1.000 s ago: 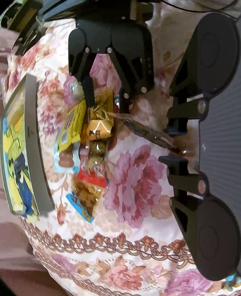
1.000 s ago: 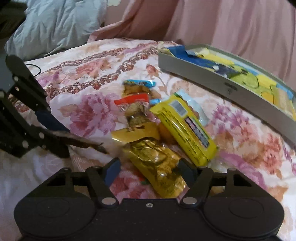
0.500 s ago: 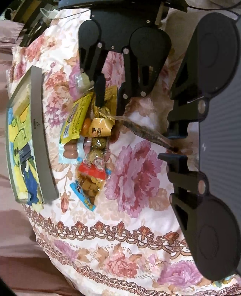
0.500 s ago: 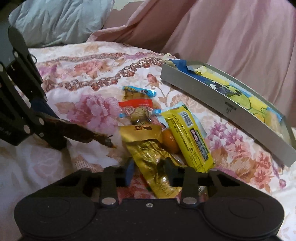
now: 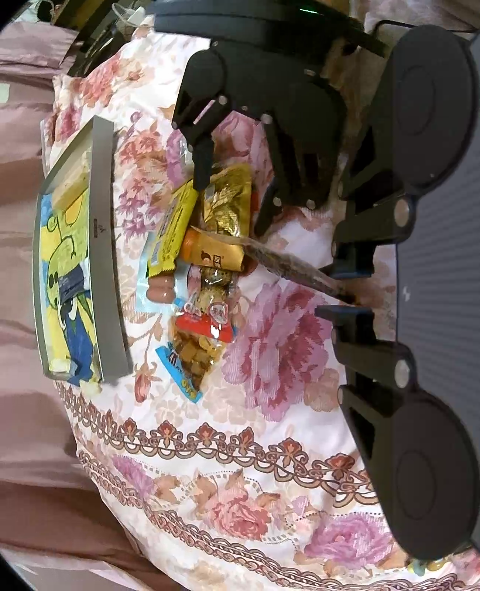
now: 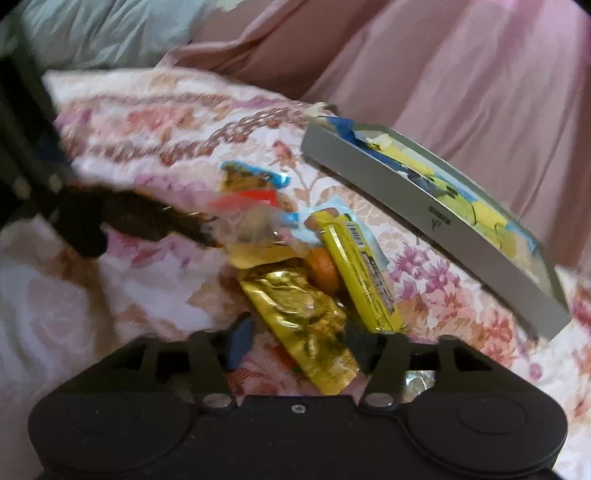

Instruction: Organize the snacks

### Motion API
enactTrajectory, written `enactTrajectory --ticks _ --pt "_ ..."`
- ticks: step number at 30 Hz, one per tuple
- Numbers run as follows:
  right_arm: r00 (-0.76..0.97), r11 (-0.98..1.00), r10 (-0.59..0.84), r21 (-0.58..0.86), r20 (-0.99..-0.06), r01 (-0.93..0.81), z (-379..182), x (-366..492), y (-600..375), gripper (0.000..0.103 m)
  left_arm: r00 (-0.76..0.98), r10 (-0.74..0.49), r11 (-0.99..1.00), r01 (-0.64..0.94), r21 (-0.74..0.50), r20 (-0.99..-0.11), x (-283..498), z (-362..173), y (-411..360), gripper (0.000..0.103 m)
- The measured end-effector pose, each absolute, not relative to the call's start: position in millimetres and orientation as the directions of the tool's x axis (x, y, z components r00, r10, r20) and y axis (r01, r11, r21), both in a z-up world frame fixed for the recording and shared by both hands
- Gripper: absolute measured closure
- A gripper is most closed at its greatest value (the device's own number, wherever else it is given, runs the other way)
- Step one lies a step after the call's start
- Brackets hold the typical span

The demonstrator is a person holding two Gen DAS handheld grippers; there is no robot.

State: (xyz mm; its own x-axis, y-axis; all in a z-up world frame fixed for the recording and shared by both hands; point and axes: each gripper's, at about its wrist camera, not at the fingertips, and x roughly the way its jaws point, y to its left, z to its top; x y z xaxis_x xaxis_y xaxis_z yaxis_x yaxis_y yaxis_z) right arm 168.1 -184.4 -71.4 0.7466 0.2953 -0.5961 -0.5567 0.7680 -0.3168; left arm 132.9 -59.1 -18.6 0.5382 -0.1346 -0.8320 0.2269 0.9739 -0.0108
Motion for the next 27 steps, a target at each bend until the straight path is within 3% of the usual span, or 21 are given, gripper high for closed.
enactTrajectory --ticks 5,12,22,27 --pt "0.665 0.783 0.4 -0.142 -0.631 -0.606 -69.5 192.7 -201.0 0.021 0.554 -0.136 0.978 0.209 -0.021 -0.821 132.8 -17.8 -54.0 0.088" --pt "0.616 0.769 0.416 -0.103 -0.669 -0.631 -63.0 185.8 -203.4 0.045 0.564 -0.141 0.984 0.168 -0.055 -0.813 132.5 -17.0 -46.2 0.089" --pt "0.614 0.777 0.414 -0.09 -0.672 -0.623 -50.7 152.6 -200.4 0.057 0.592 -0.155 0.985 0.154 -0.078 -0.791 121.8 -9.5 -46.1 0.089" --pt "0.634 0.796 0.39 -0.103 -0.668 -0.597 -46.9 143.9 -200.0 0.067 0.612 -0.142 0.987 0.144 -0.066 -0.778 118.3 -5.7 -48.2 0.09"
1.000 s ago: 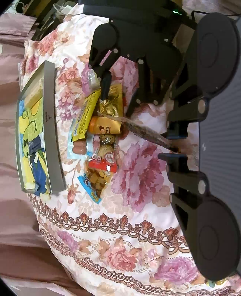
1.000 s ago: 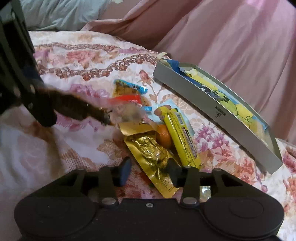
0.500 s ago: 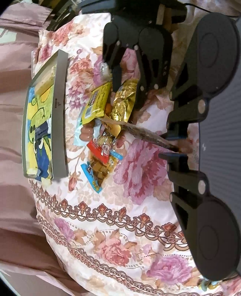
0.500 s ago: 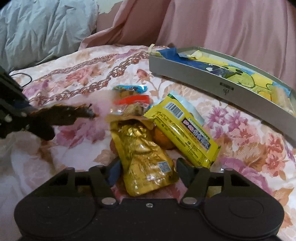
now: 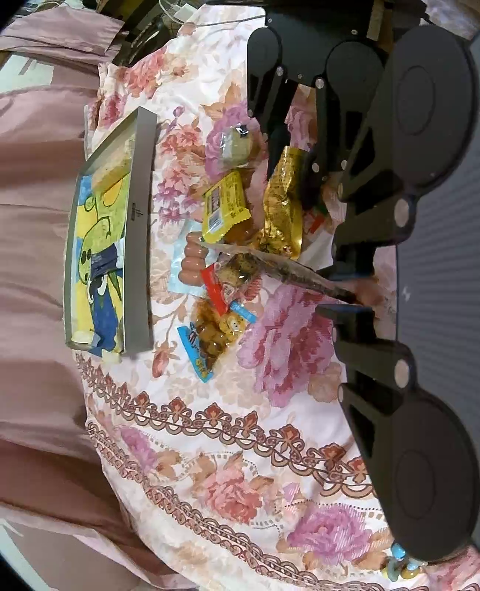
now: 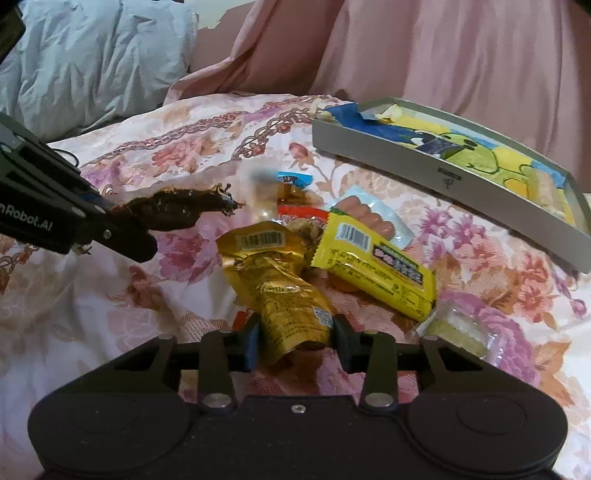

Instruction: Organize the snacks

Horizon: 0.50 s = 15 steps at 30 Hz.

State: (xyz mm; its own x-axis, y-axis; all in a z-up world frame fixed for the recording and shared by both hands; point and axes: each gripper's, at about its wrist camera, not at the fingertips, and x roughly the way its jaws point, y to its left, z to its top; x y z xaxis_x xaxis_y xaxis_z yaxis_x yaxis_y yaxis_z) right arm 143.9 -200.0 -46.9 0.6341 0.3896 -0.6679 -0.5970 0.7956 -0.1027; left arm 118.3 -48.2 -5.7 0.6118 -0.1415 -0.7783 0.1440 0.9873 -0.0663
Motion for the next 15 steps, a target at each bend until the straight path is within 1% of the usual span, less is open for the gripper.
enactTrajectory --ticks 5,6,7,10,15 --pt "0.664 0.797 0.374 -0.142 -0.648 -0.587 -42.1 133.5 -197.1 0.073 0.631 -0.126 0.989 0.14 -0.047 -0.765 114.3 -2.5 -54.0 0.09" --pt "0.671 0.791 0.371 -0.159 -0.642 -0.59 -40.4 129.7 -195.5 0.095 0.638 -0.121 0.99 0.135 -0.044 -0.76 113.9 -0.8 -54.5 0.092" --pt "0.679 0.788 0.37 -0.172 -0.634 -0.591 -38.6 126.4 -194.2 0.102 0.645 -0.117 0.991 0.129 -0.043 -0.756 113.8 0.8 -54.4 0.093" --pt "0.692 0.775 0.374 -0.201 -0.618 -0.599 -35.6 120.0 -189.9 0.103 0.646 -0.111 0.993 0.111 -0.05 -0.755 116.5 3.8 -52.3 0.094" --pt "0.677 0.757 0.392 -0.2 -0.623 -0.622 -38.4 118.2 -186.2 0.103 0.639 -0.095 0.995 0.089 -0.049 -0.763 117.9 1.2 -48.1 0.094"
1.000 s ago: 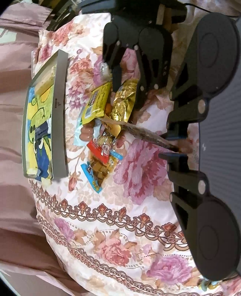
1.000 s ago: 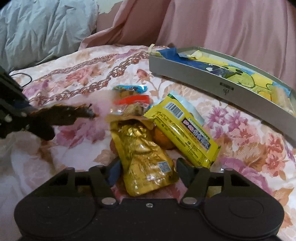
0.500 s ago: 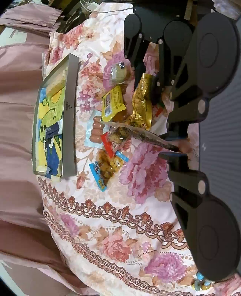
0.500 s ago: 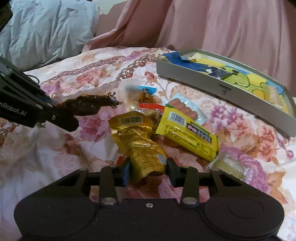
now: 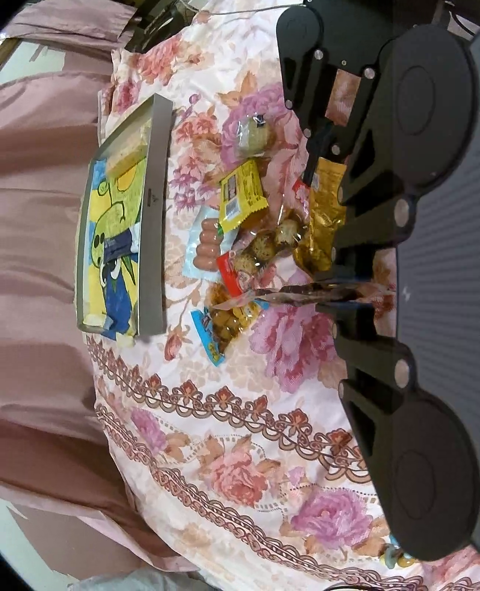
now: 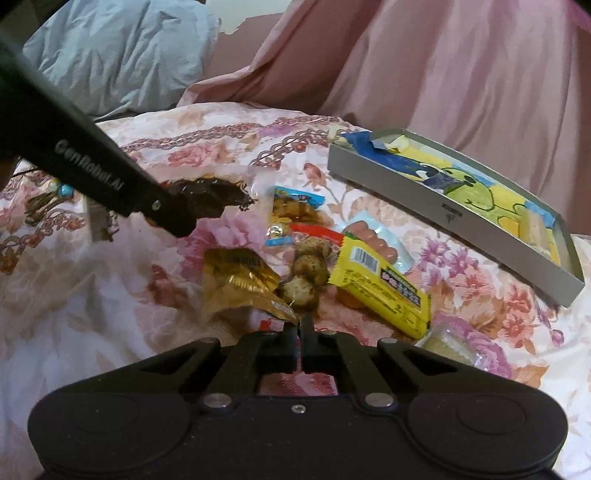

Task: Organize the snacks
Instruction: 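Lift both held snacks and carry them over the grey tray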

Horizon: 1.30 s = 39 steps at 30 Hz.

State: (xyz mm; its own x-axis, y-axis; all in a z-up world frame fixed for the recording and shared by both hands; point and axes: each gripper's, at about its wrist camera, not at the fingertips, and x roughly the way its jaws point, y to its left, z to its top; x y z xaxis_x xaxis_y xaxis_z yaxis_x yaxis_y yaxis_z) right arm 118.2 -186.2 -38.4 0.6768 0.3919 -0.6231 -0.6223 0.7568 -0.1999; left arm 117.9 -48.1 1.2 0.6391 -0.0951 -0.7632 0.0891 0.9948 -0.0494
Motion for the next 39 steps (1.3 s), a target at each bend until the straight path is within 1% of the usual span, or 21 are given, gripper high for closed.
enactTrajectory --ticks 6,10,22,32,36,39 --pt "0.712 0.746 0.398 -0.247 -0.578 -0.618 -37.4 111.2 -180.4 0.103 0.657 -0.071 0.997 0.064 -0.039 -0.75 118.3 2.3 -43.0 0.094" --pt "0.755 0.751 0.389 -0.293 -0.528 -0.592 -33.7 107.7 -180.0 0.103 0.678 -0.063 0.998 0.052 -0.037 -0.732 121.1 9.4 -40.2 0.094" --pt "0.863 0.859 0.327 -0.259 -0.385 -0.441 0.6 129.2 -203.1 0.103 0.738 -0.054 0.998 0.056 -0.019 -0.673 152.8 37.3 -51.9 0.094" --pt "0.952 0.956 0.192 -0.172 -0.24 -0.236 35.9 192.9 -244.4 0.103 0.793 -0.087 0.996 0.075 -0.045 -0.602 220.5 58.2 -88.7 0.094" --pt "0.974 0.976 0.117 -0.158 -0.196 -0.149 41.3 220.8 -265.1 0.103 0.81 -0.096 0.995 0.08 -0.053 -0.579 255.4 60.4 -109.1 0.094" --pt "0.983 0.99 0.058 -0.117 -0.175 -0.08 41.0 245.1 -280.3 0.103 0.812 -0.096 0.995 0.082 -0.05 -0.576 281.0 55.1 -123.5 0.094"
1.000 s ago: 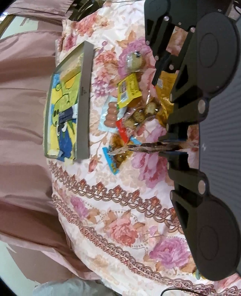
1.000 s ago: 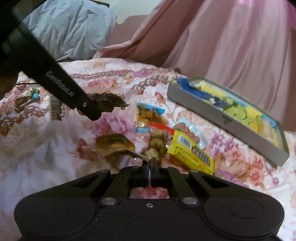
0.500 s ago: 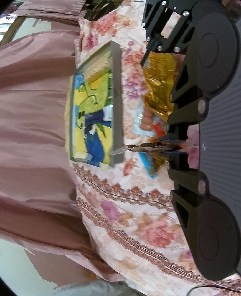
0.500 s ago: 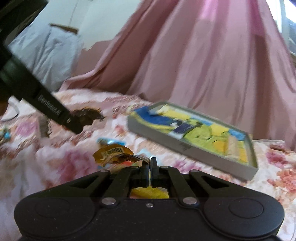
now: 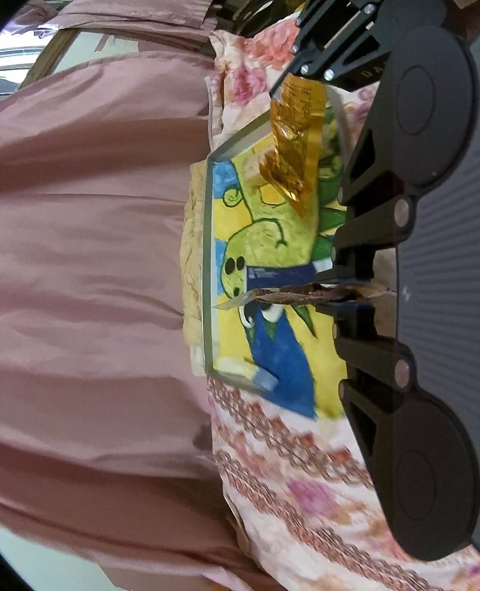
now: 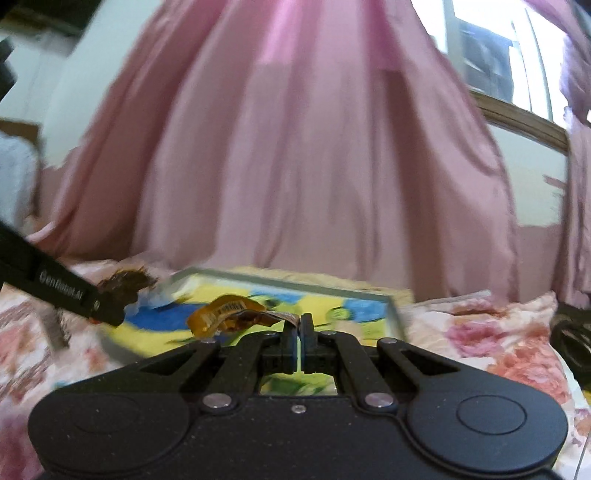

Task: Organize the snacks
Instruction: 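Lift both held snacks and carry them over the grey tray, then lower both snacks into the tray and open both grippers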

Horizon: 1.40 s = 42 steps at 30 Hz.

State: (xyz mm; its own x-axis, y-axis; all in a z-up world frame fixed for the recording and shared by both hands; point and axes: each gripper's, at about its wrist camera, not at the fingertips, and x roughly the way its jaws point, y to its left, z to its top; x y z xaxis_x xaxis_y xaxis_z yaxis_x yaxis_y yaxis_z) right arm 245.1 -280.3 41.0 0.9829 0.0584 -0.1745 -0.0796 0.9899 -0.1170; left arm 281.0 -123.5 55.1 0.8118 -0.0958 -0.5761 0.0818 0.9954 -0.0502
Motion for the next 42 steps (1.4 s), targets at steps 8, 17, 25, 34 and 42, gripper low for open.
enactTrajectory --ticks 8,17,25,34,42 --pt "0.981 0.999 -0.004 -0.048 -0.193 -0.006 14.1 297.5 -301.5 0.103 0.799 -0.063 0.998 0.068 -0.015 -0.598 334.0 28.3 -148.6 0.094" --pt "0.973 0.998 -0.017 -0.058 -0.231 0.004 -19.4 319.5 -290.8 0.103 0.799 -0.029 0.996 0.071 0.047 -0.6 357.9 9.0 -165.1 0.094" --pt "0.967 0.999 -0.014 -0.051 -0.255 0.001 -26.1 324.0 -289.4 0.101 0.788 -0.018 0.996 0.066 0.055 -0.616 367.1 -0.3 -168.5 0.093" --pt "0.966 0.998 -0.013 -0.063 -0.258 -0.003 -24.3 323.8 -289.5 0.091 0.778 -0.012 0.999 0.034 0.022 -0.628 367.2 1.9 -163.6 0.071" --pt "0.959 0.99 -0.049 -0.139 -0.281 0.01 -15.2 321.7 -285.7 0.061 0.779 0.009 1.0 0.0 0.015 -0.626 362.0 6.4 -156.5 0.045"
